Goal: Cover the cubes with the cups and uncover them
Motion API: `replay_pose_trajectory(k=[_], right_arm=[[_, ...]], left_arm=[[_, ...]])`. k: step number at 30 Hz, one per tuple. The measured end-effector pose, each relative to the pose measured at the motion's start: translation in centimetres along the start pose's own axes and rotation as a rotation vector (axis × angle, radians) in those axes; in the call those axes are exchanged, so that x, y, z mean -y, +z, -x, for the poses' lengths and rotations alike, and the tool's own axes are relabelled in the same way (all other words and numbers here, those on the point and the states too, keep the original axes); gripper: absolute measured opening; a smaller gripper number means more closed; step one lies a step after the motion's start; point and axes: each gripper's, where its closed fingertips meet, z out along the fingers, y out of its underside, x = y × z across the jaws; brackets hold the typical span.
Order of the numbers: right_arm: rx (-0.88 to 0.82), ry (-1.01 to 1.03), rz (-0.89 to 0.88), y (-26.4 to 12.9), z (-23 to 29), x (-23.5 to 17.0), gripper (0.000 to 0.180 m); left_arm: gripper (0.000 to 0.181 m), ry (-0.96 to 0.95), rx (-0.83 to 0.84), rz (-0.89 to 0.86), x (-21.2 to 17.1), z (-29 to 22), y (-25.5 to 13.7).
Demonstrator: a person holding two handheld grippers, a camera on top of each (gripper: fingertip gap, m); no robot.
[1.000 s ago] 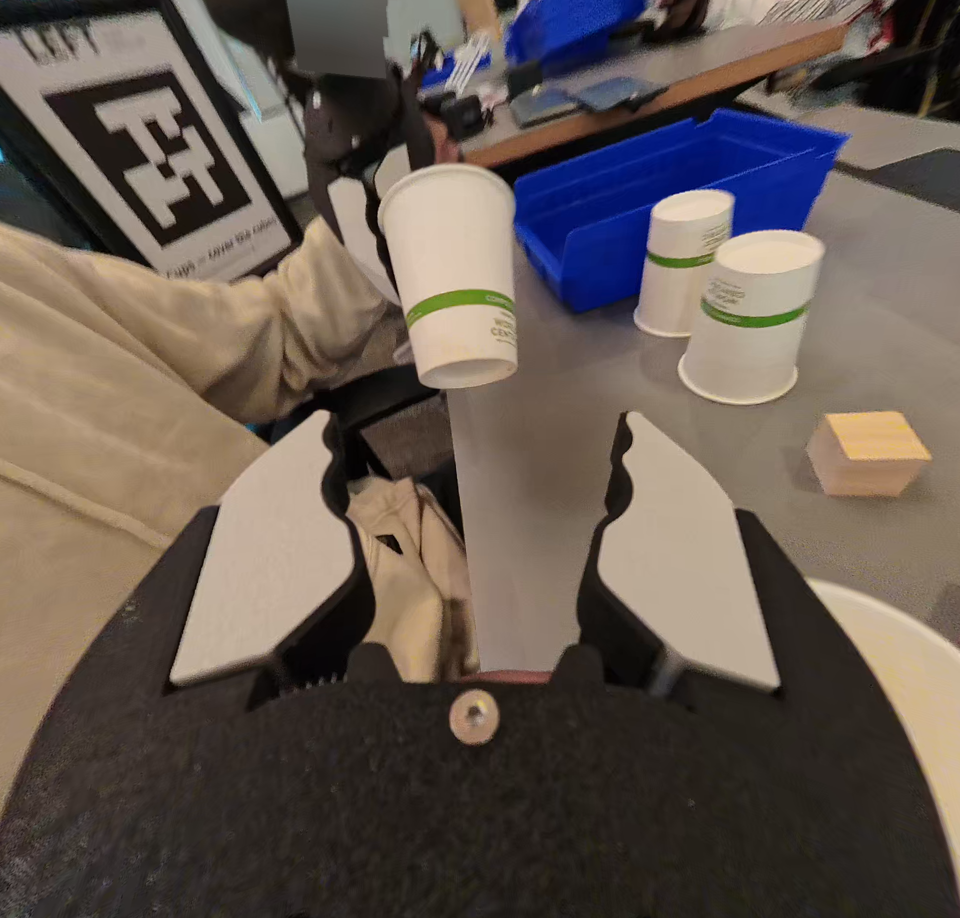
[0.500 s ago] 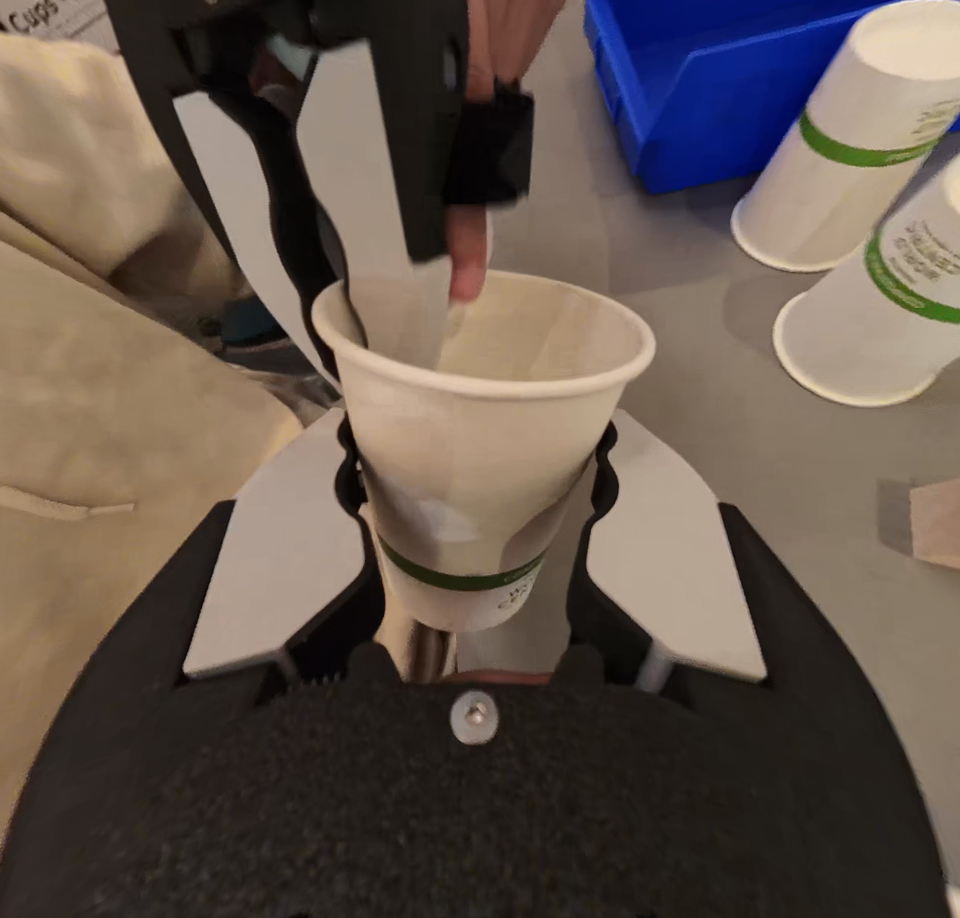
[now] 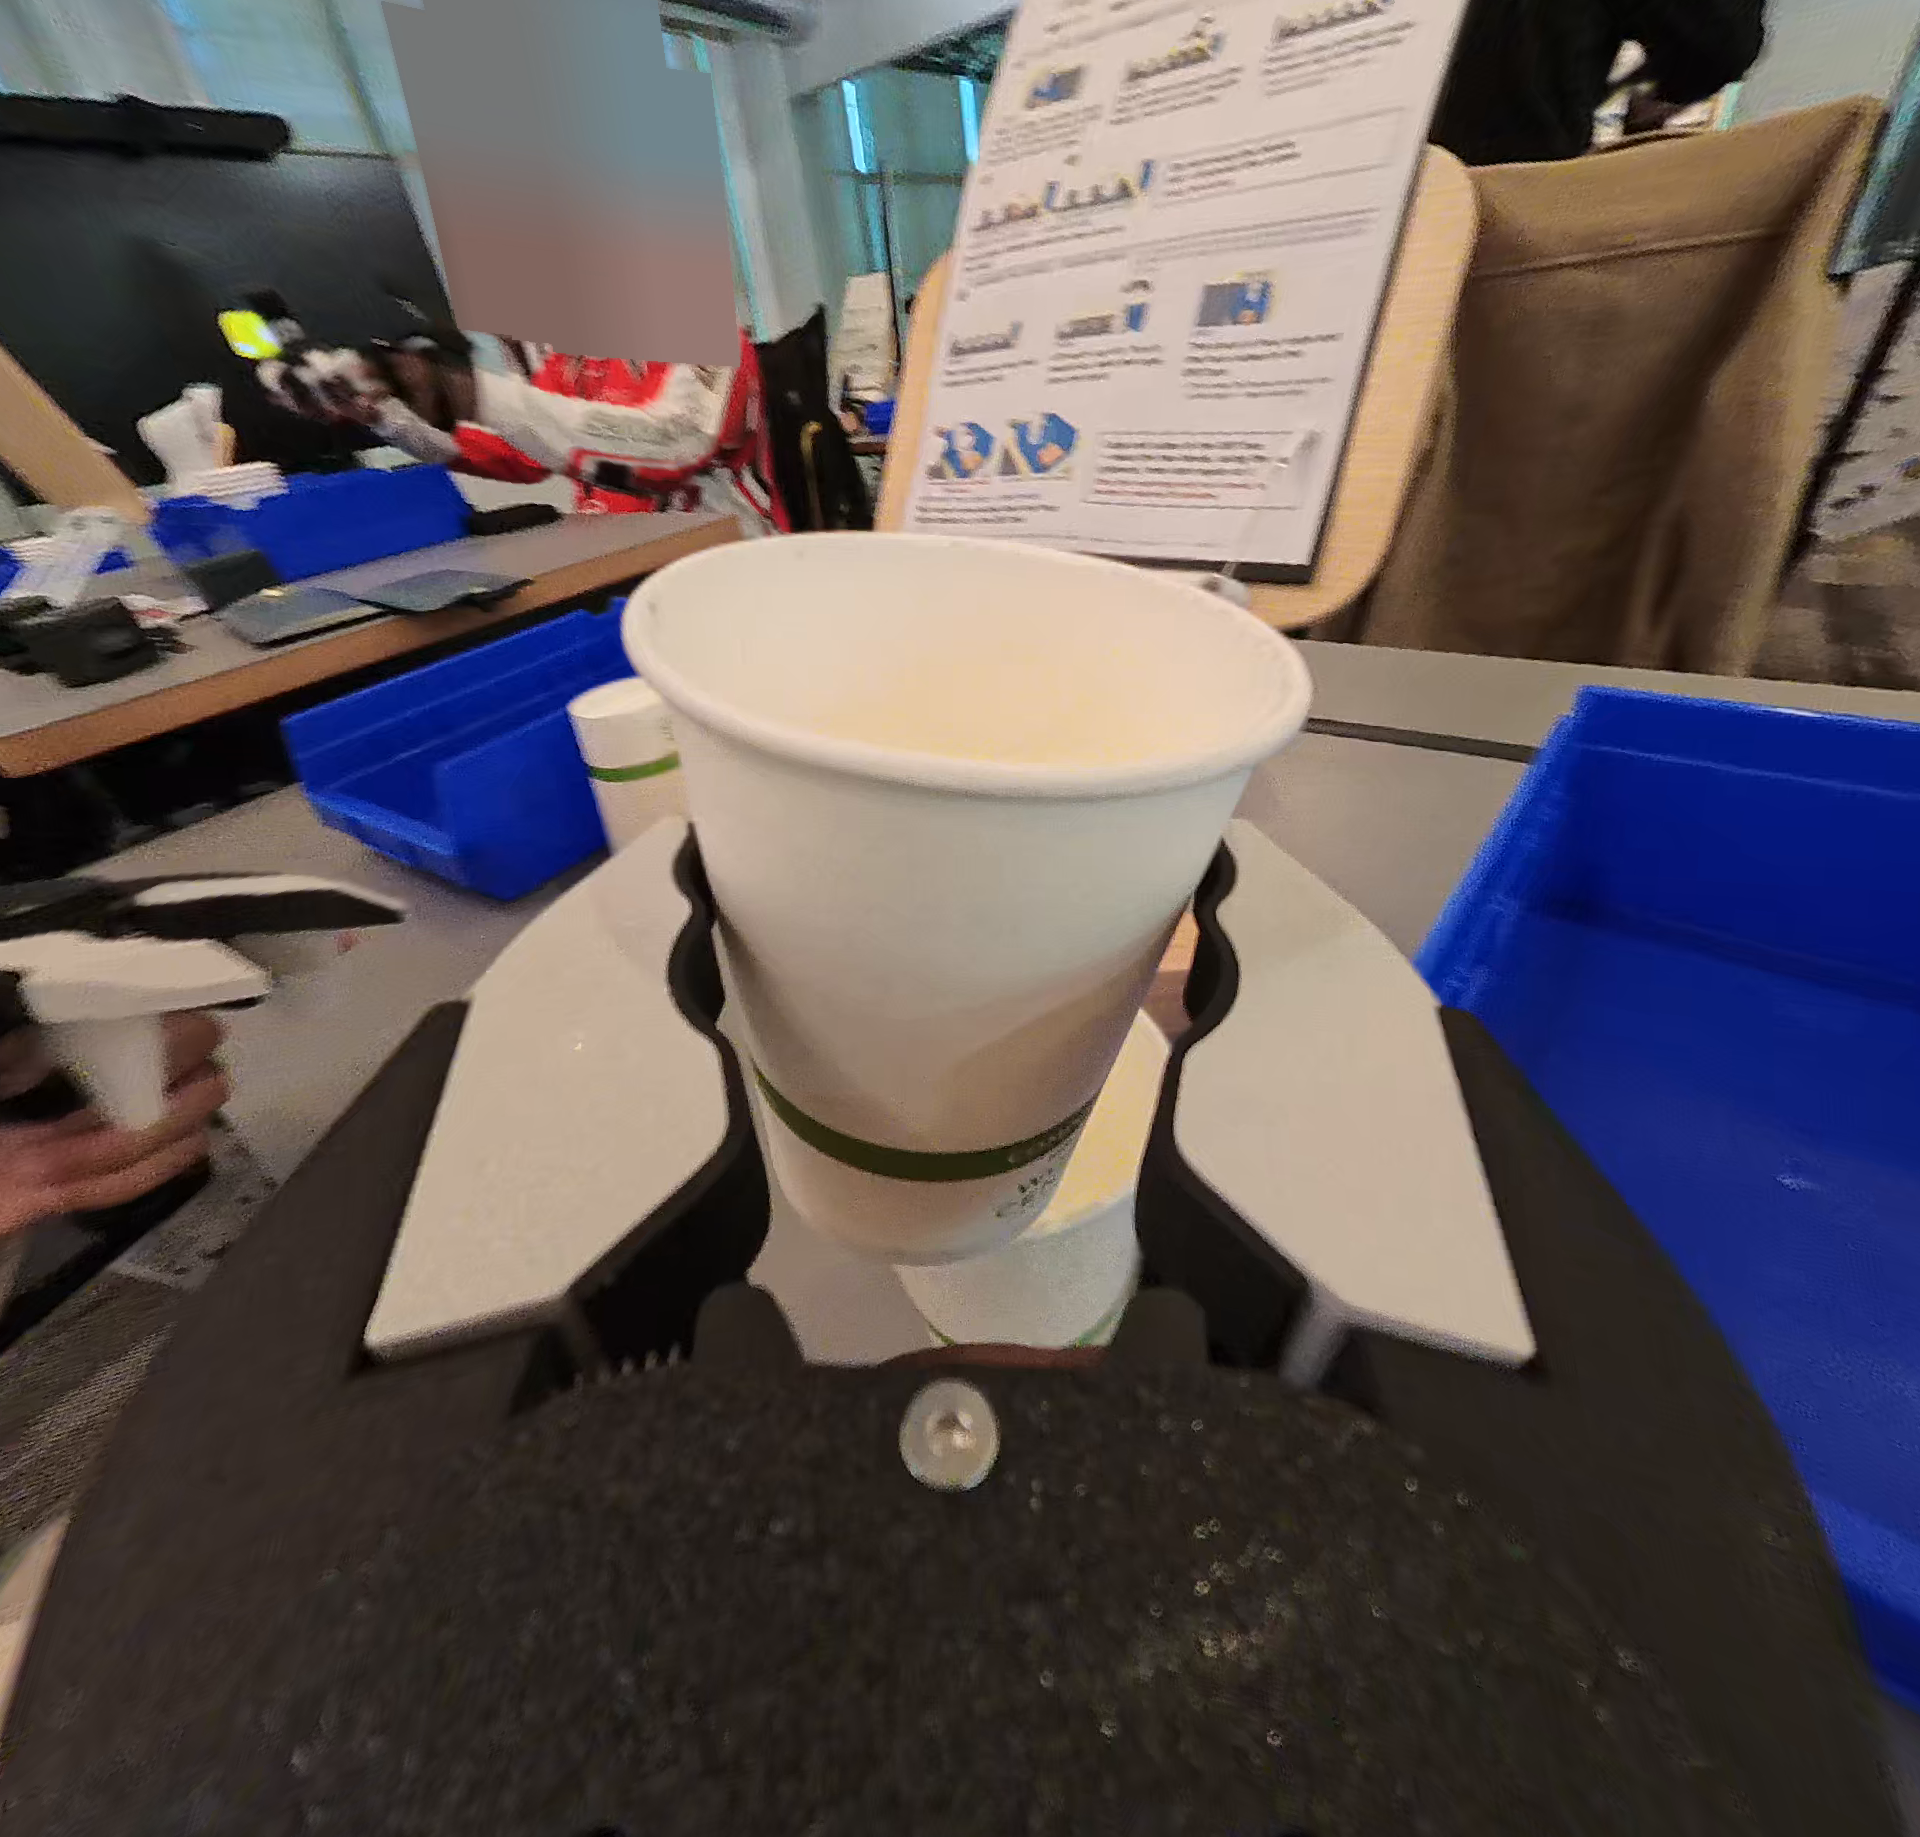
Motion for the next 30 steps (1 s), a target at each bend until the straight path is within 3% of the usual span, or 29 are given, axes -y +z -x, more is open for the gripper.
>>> replay_pose_trajectory(k=[4,10,13,24,28,30], right_arm=[[-0.080,-0.044,-0.008,0.7,-1.0,-0.6,0.089],[-0.113,-0.041,0.076,2.7,-1.2,-3.1,0.089],[-0.145,-0.076,0.108,3.2,-1.6,-3.6,0.090],[-0.076,-0.043,0.209,3.9,-1.3,-6.5,0.091],[-0.039,-0.050,0.238,3.3,-1.0,-6.5,0.103],[0.034,-0.058,0.337,2.2,0.0,-7.3,0.110]], left_arm=[[0.061,-0.008,0.065,-0.005,-1.0,-0.3,0.4],[0.059,0.144,0.413,0.055,-1.6,4.3,-0.5],[0.057,0.208,0.478,0.077,-1.6,5.0,-1.0],[0.056,0.200,0.429,0.155,-3.1,4.9,0.0],[0.056,0.210,0.422,0.166,-3.2,4.9,0.0],[0.056,0.210,0.412,0.171,-3.3,4.8,0.0]])
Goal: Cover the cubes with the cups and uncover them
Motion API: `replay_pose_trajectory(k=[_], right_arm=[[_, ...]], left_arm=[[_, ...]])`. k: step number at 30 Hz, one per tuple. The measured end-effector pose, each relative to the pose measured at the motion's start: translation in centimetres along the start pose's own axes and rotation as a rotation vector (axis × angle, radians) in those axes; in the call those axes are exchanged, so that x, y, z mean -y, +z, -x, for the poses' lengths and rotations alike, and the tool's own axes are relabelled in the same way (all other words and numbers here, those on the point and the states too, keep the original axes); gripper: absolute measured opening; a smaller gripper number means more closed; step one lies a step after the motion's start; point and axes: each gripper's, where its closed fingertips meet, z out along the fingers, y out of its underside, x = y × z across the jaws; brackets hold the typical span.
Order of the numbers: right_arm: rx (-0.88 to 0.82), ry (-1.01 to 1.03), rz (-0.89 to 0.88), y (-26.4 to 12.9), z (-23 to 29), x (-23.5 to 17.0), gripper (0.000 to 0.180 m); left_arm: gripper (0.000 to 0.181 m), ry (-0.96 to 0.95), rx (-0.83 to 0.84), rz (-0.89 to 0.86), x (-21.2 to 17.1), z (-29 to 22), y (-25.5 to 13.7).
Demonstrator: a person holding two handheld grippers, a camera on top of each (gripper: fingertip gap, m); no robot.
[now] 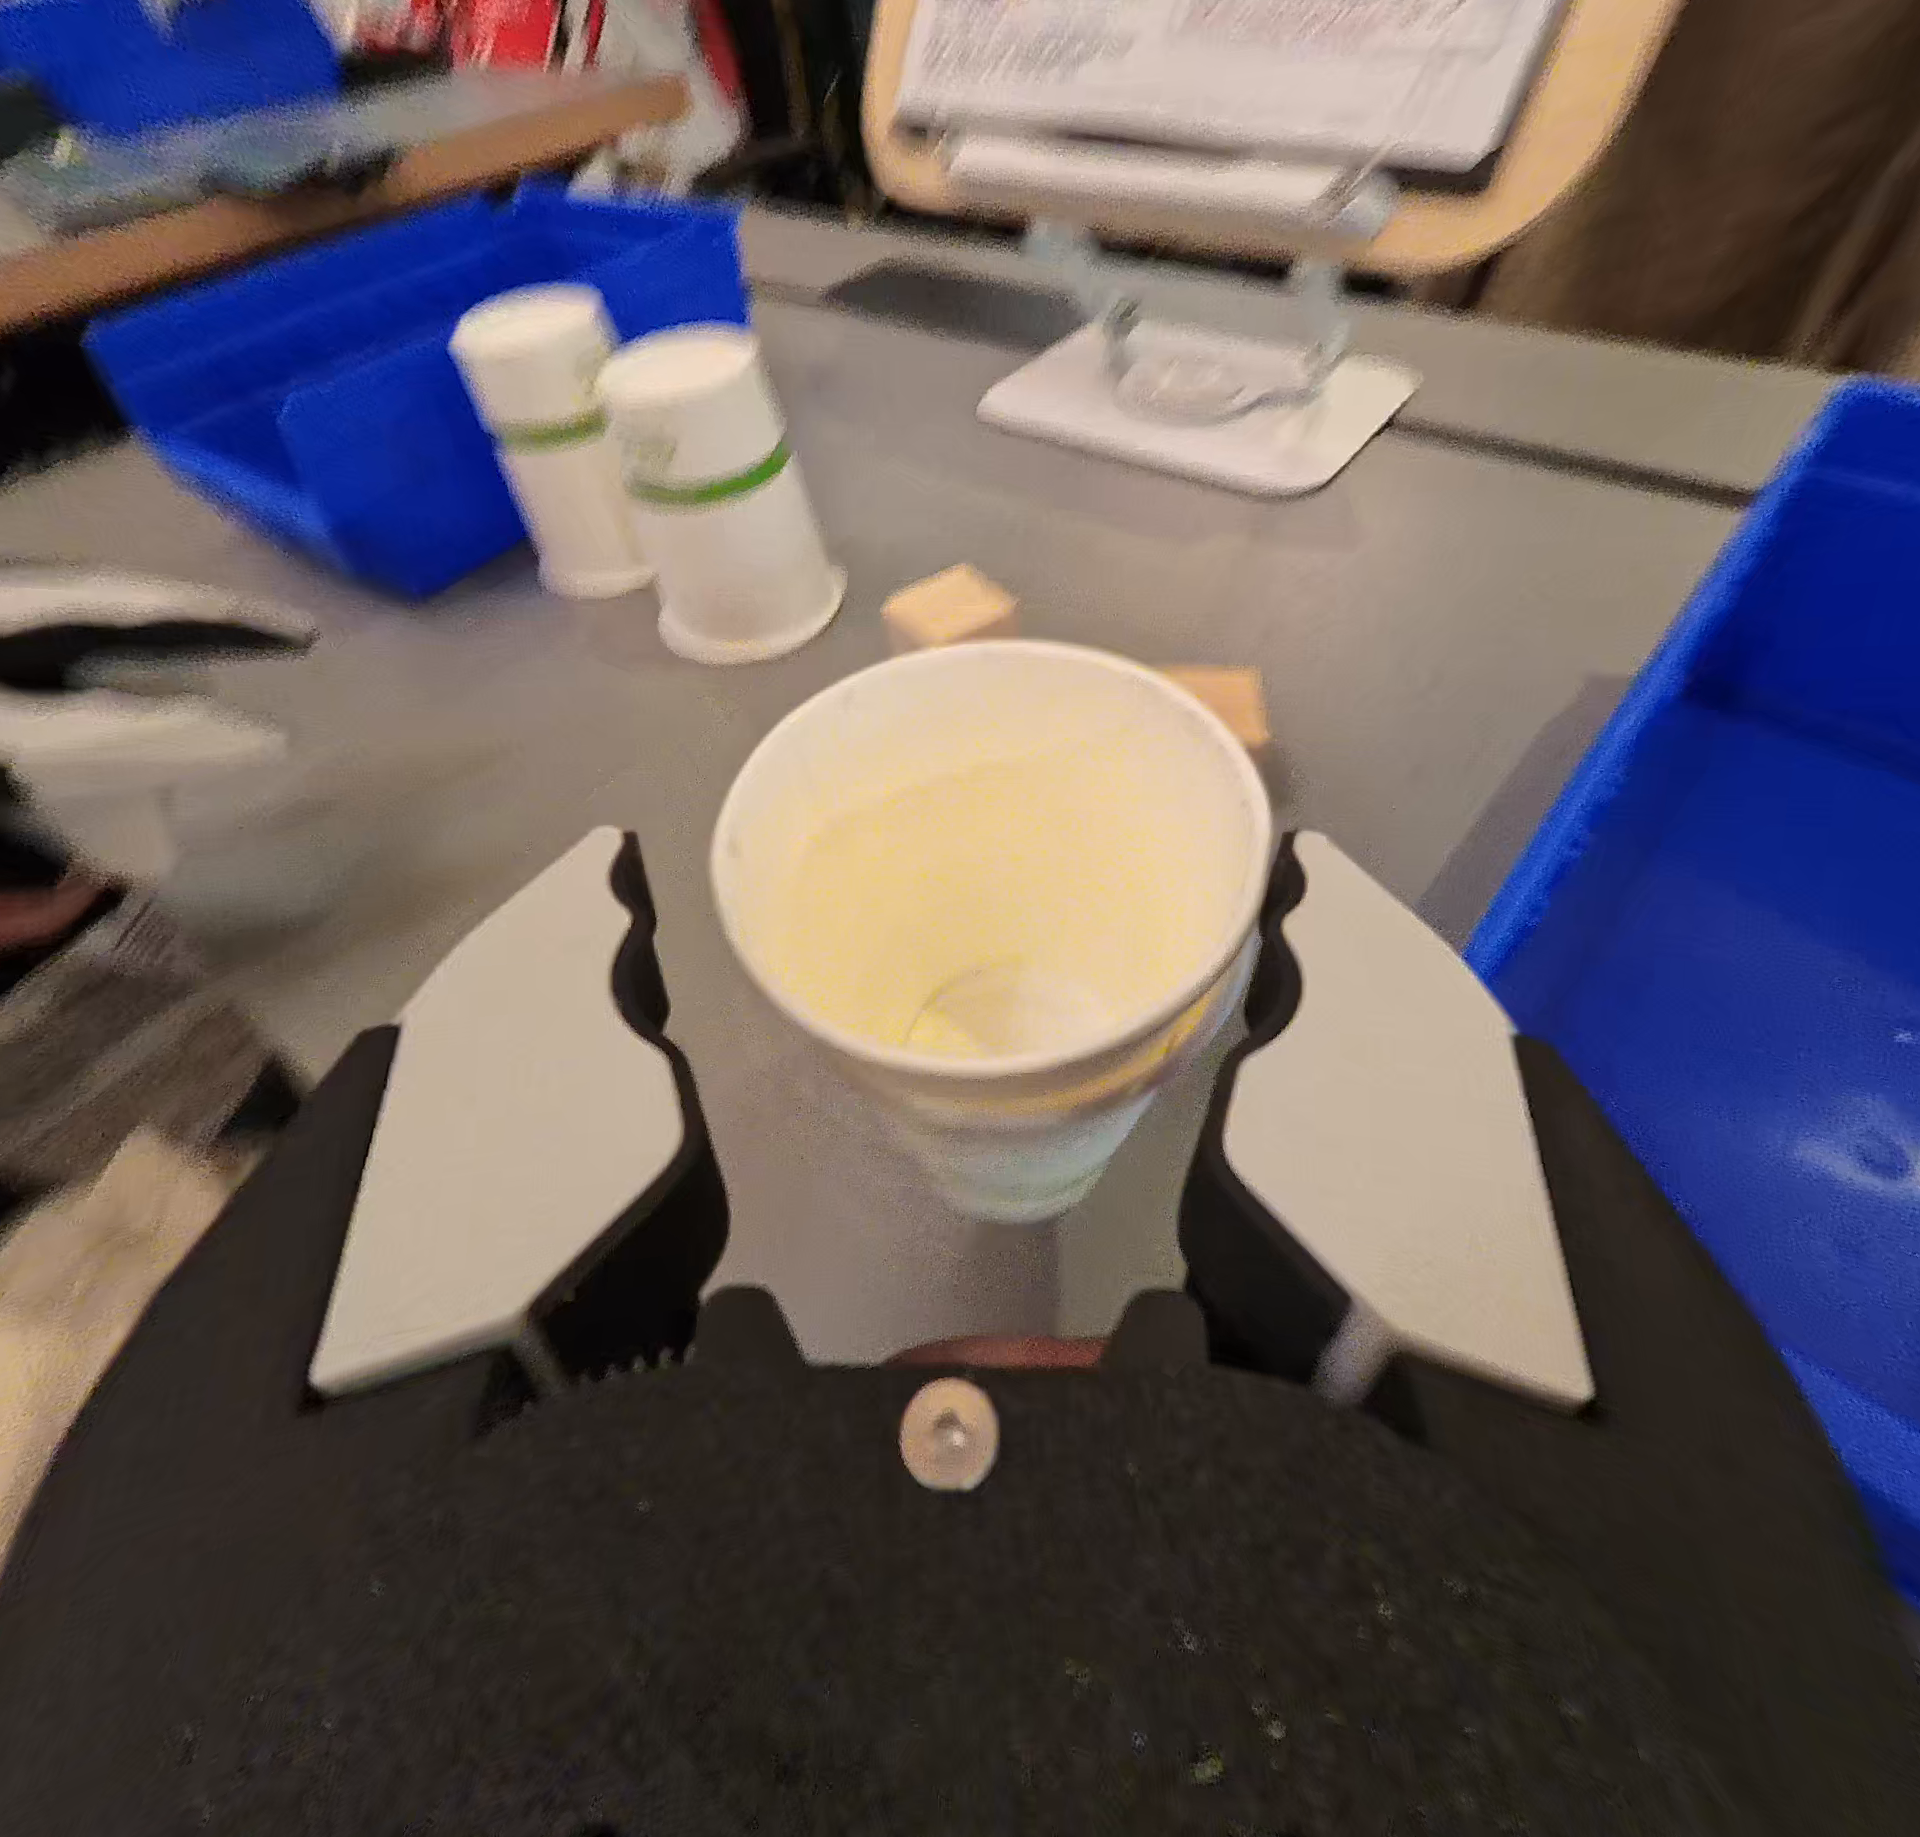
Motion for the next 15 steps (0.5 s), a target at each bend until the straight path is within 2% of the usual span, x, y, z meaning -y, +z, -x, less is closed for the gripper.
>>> replay_pose_trajectory(k=[2,3,4,7,11,13,15], right_arm=[[0.087,-0.075,0.218,-1.6,1.3,-2.7,0.119],[0.066,-0.113,0.281,-2.6,1.2,-3.4,0.125],[0.019,-0.152,0.282,-3.6,0.7,-3.2,0.124],[-0.044,-0.218,0.150,-6.1,1.0,-0.2,0.122],[0.010,-0.277,-0.253,-7.0,5.5,5.6,0.103],[0.095,-0.224,-0.347,-5.6,8.4,5.9,0.089],[0.180,-0.135,-0.361,-3.3,11.3,4.6,0.087]], left_arm=[[0.057,0.001,-0.007,0.009,-0.1,0.1,0.0],[0.057,0.001,-0.011,0.015,-0.2,0.1,0.0],[0.057,0.000,-0.011,0.022,-0.3,0.2,0.1],[0.057,-0.011,-0.016,0.027,-0.3,0.4,0.1],[0.057,-0.026,0.026,0.007,0.0,1.3,-0.1],[0.057,-0.033,0.064,-0.007,0.2,2.1,-0.3],[0.058,-0.040,0.100,-0.005,0.1,2.8,-0.3]])
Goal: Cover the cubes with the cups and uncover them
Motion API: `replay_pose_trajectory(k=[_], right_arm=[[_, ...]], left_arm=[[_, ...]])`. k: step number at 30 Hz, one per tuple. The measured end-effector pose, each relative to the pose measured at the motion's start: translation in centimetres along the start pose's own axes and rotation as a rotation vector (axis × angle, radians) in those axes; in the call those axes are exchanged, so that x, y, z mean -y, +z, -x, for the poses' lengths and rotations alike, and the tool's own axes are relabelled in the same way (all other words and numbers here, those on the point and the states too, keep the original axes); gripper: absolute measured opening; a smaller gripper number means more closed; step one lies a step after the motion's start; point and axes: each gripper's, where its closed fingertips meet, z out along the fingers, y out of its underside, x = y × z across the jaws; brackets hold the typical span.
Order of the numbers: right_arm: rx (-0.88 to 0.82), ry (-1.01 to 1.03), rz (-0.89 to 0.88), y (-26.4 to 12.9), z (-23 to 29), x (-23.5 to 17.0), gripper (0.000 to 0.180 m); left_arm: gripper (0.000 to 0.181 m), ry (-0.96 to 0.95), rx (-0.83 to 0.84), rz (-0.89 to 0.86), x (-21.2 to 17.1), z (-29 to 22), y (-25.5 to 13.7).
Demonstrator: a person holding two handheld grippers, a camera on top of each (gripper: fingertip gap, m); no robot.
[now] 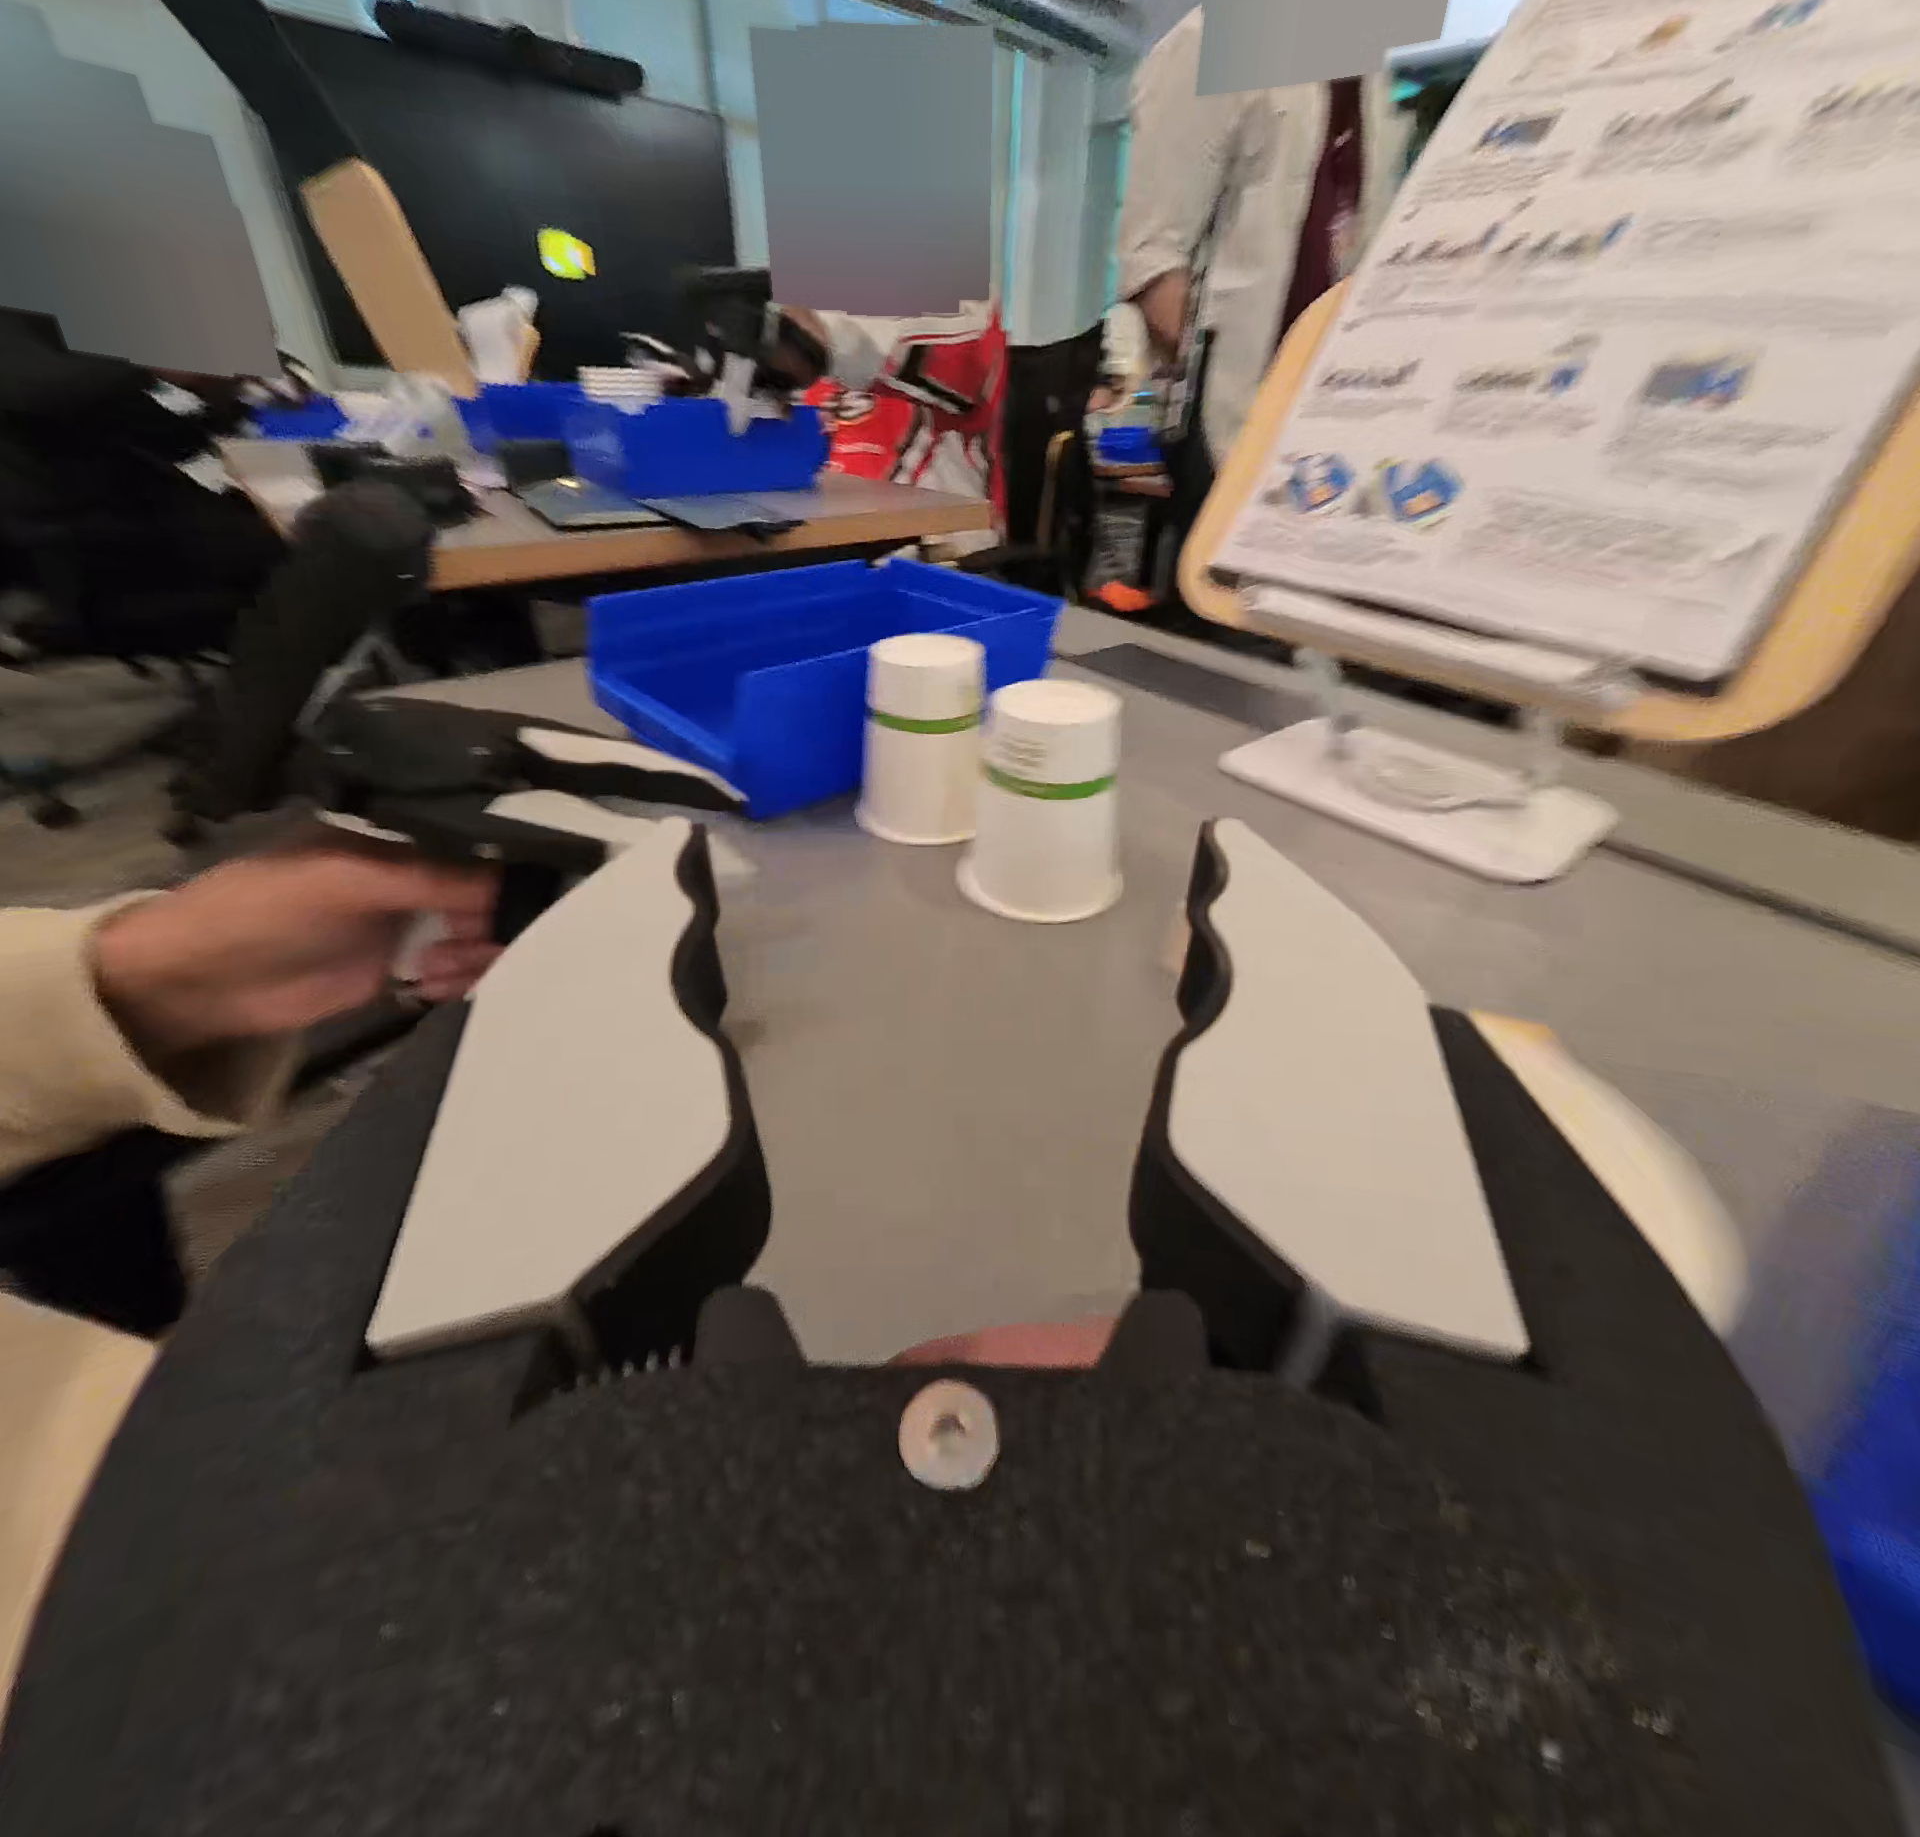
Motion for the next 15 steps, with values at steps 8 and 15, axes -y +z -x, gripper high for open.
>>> replay_pose_trajectory(k=[8,15], right_arm=[[0.105,0.136,0.276,4.5,5.0,-10.7,0.089],[0.097,0.150,0.266,4.4,4.2,-10.5,0.087]], left_arm=[[0.062,0.009,-0.005,0.038,-1.0,-0.2,0.7],[0.072,0.068,0.008,0.076,0.2,0.4,3.4]])
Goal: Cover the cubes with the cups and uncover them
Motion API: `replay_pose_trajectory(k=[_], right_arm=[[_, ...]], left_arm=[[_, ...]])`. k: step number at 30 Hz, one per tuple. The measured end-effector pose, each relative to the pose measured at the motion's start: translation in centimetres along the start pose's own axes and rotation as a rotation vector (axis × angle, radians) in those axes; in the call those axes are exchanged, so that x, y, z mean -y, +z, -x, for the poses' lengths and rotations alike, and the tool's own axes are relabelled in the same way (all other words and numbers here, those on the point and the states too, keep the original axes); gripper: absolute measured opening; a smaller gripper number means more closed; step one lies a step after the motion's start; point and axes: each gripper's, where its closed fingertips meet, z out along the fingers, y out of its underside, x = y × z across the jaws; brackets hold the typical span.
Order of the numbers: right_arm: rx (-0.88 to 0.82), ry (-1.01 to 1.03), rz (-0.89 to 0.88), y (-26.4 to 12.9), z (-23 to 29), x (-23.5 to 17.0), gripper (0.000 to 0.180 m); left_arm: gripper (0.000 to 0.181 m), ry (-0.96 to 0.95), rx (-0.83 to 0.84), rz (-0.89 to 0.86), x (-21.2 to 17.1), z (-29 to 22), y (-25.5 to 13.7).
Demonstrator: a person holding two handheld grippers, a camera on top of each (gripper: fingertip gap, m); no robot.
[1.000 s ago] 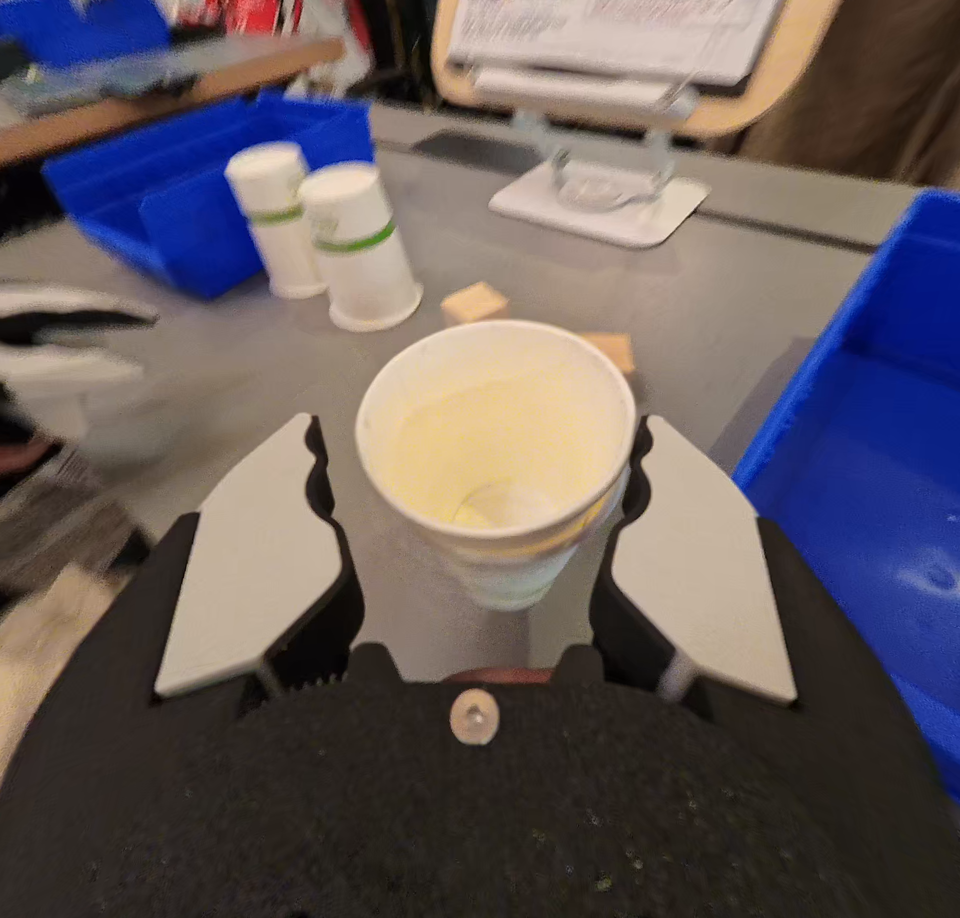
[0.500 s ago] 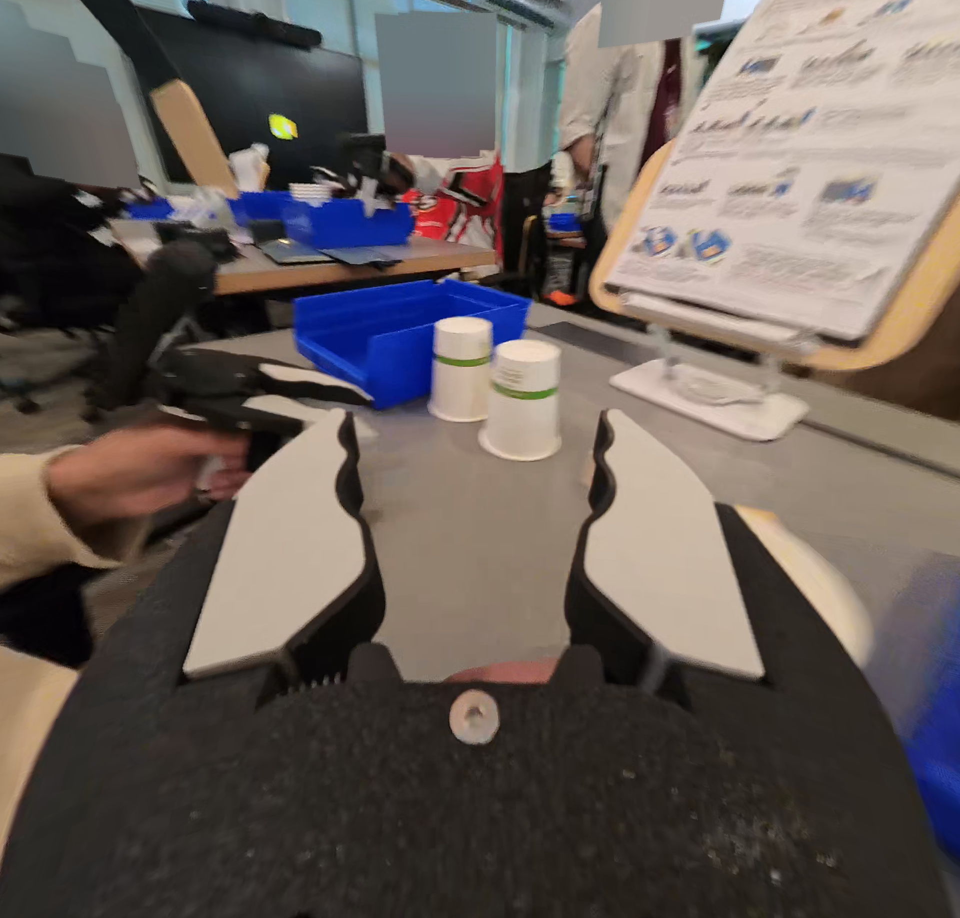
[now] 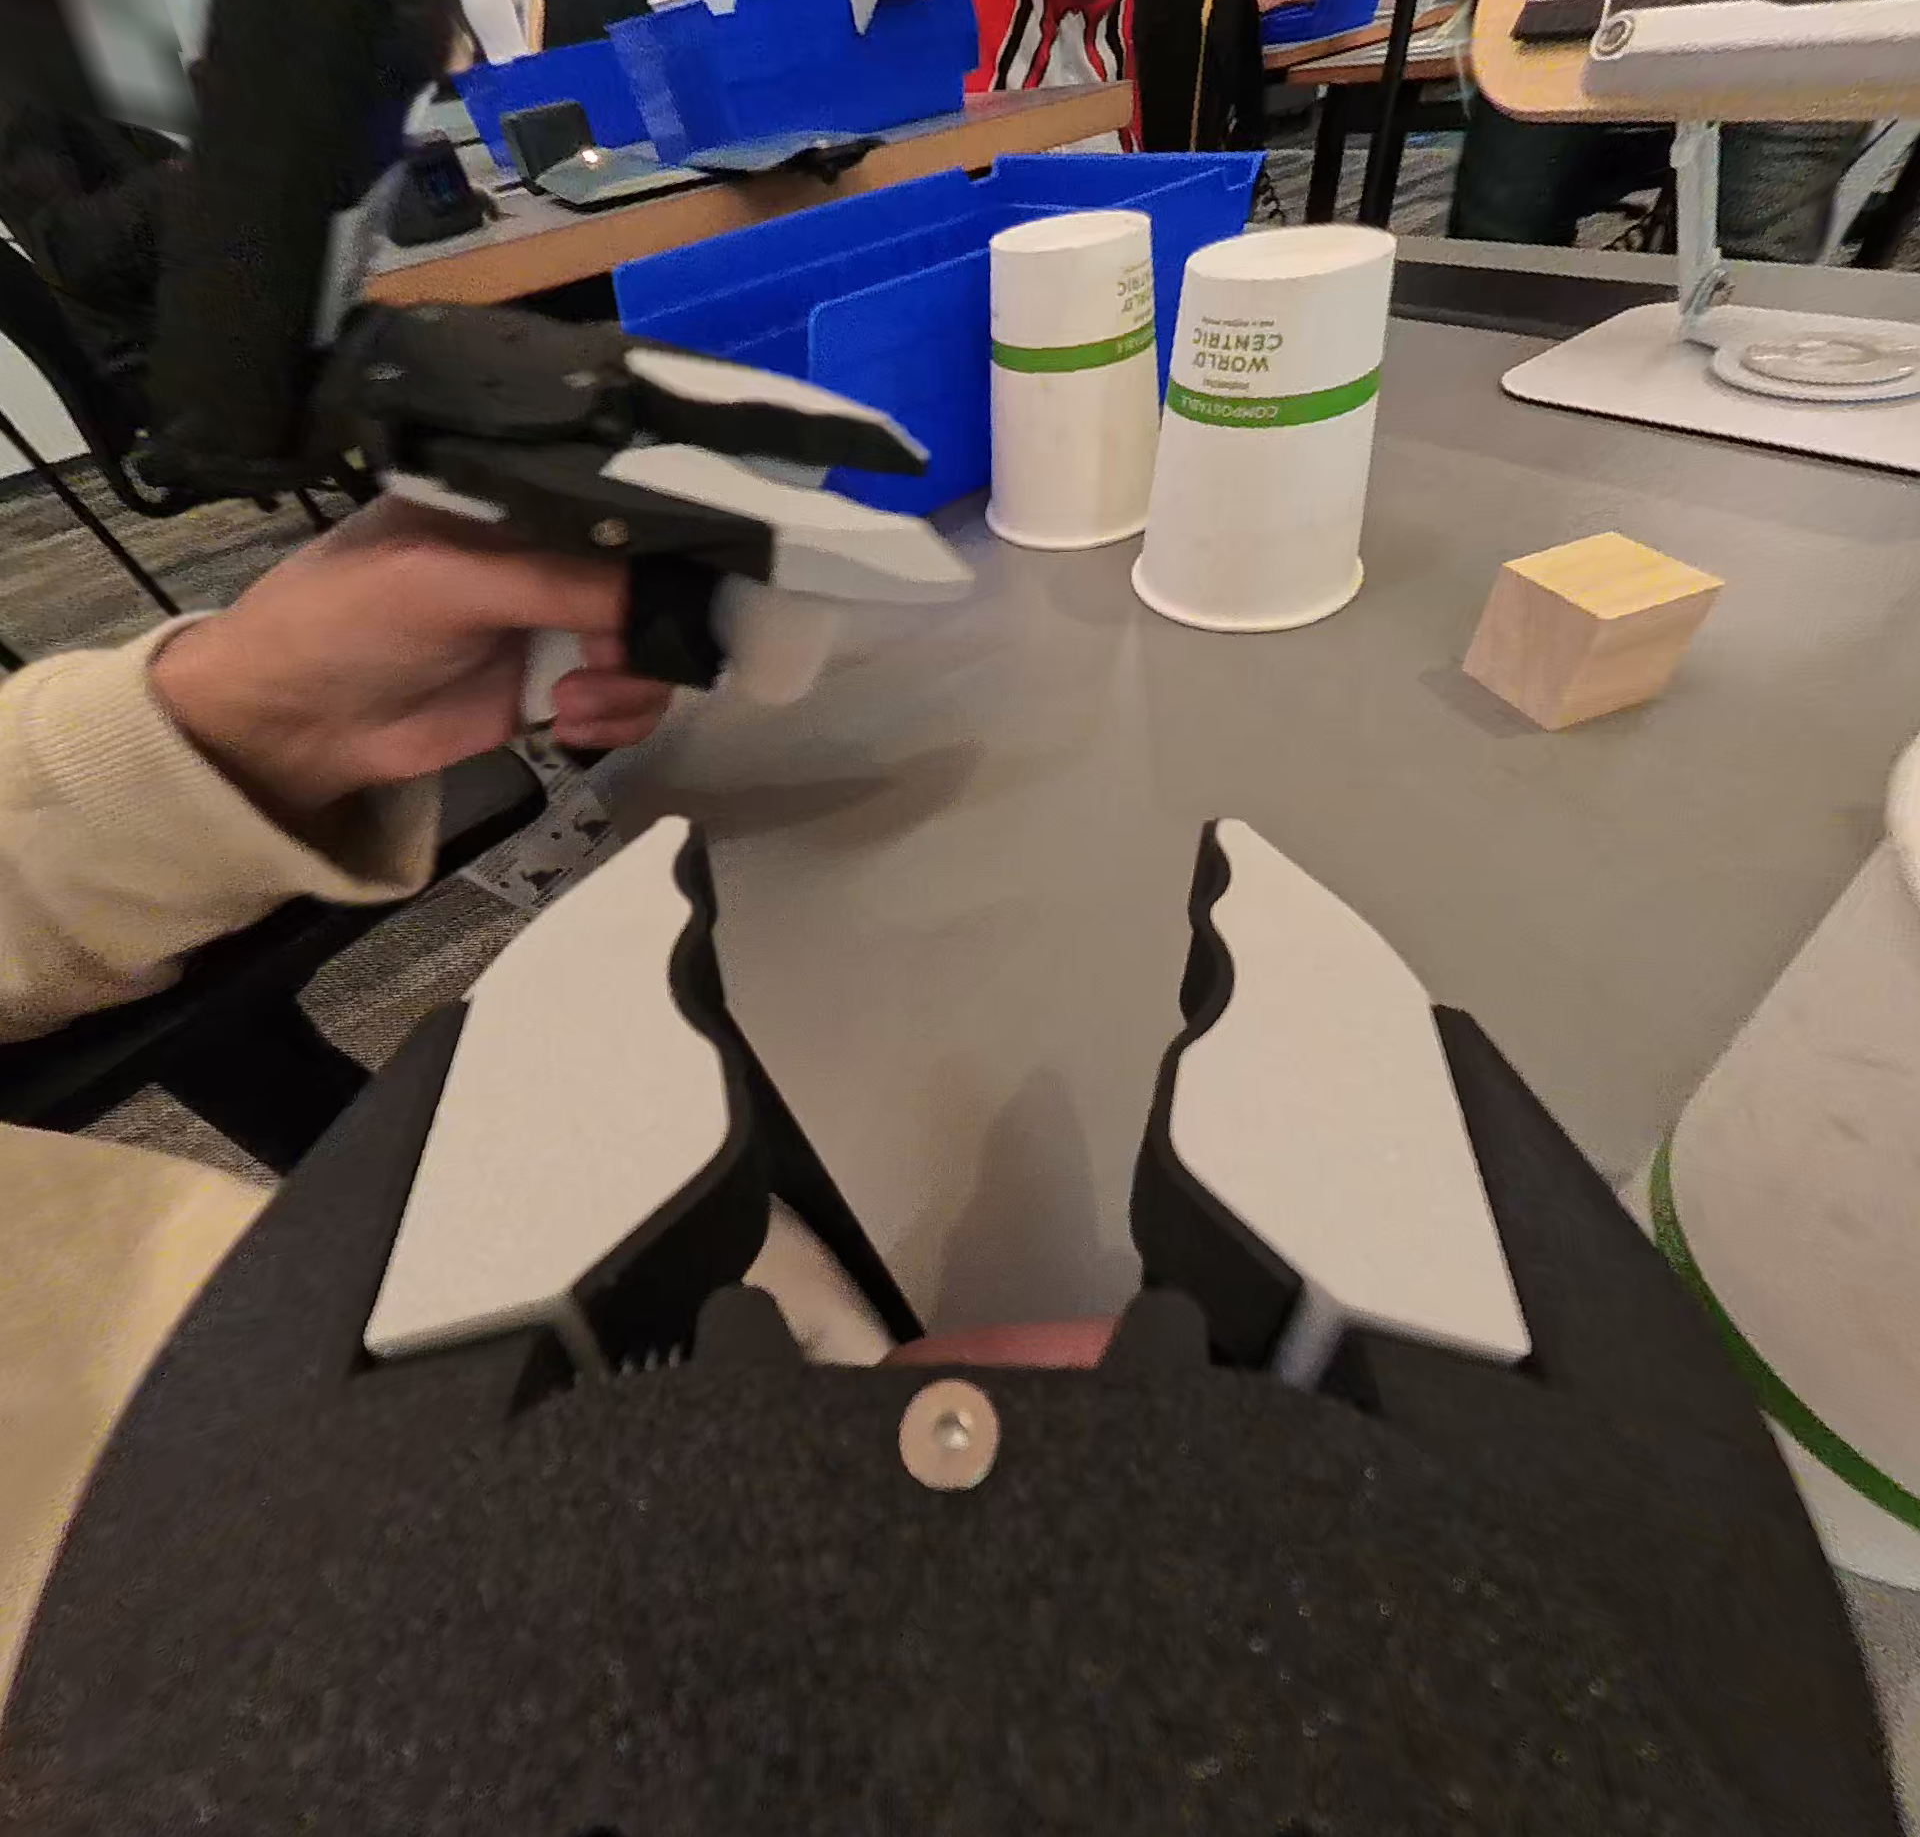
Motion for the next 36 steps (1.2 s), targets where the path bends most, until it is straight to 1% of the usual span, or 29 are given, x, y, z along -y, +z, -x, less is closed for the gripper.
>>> replay_pose_trajectory(k=[2,4,6,9,11,13,16,18,20,22,24,26,27,29,32,36], right_arm=[[0.012,-0.007,0.011,0.0,0.3,-0.2,0.086],[0.007,-0.024,0.021,0.1,0.5,-0.4,0.086],[0.016,-0.035,0.033,0.2,0.9,-0.7,0.086],[0.034,-0.034,0.046,0.4,1.3,-1.0,0.085],[0.044,-0.031,0.061,0.5,1.5,-1.3,0.084],[0.047,-0.029,0.071,0.6,1.5,-1.6,0.084],[0.038,-0.026,0.068,0.3,1.0,-1.4,0.082],[0.042,-0.008,0.049,0.1,0.8,-0.9,0.080],[0.052,0.017,0.019,-0.3,0.6,-0.3,0.079],[0.058,0.041,-0.019,-0.8,0.4,0.5,0.078],[0.073,0.065,-0.068,-1.2,0.3,1.5,0.077],[0.111,0.105,-0.129,-1.7,0.4,2.5,0.073],[0.134,0.129,-0.160,-2.0,0.5,2.9,0.069],[0.202,0.186,-0.223,-2.3,1.0,3.8,0.068],[0.365,0.322,-0.325,-2.5,2.5,6.3,0.069],[0.621,0.604,-0.408,-2.3,4.0,11.3,0.063]], left_arm=[[0.079,0.009,0.043,0.020,1.4,1.5,2.0],[0.080,-0.031,0.054,0.028,2.9,2.7,4.3],[0.085,-0.070,0.045,0.027,4.7,3.4,6.8],[0.087,-0.053,0.062,0.041,6.3,4.1,10.1],[0.083,-0.027,0.109,0.071,6.3,4.9,11.9],[0.079,-0.033,0.131,0.108,5.8,5.5,12.9],[0.078,-0.016,0.124,0.121,5.8,5.8,12.6],[0.078,0.015,0.088,0.076,7.0,5.7,11.5],[0.078,0.030,0.044,-0.040,10.0,5.8,9.0],[0.078,0.014,-0.074,-0.168,13.3,5.1,5.6],[0.078,-0.035,-0.232,-0.288,15.5,4.0,2.0],[0.078,-0.103,-0.419,-0.352,15.7,2.7,-1.1],[0.078,-0.141,-0.507,-0.387,15.4,2.1,-2.5],[0.078,-0.210,-0.657,-0.449,14.0,1.1,-4.7],[0.077,-0.289,-0.797,-0.525,12.8,0.5,-6.7],[0.077,-0.297,-0.910,-0.603,15.2,-1.1,-8.6]])
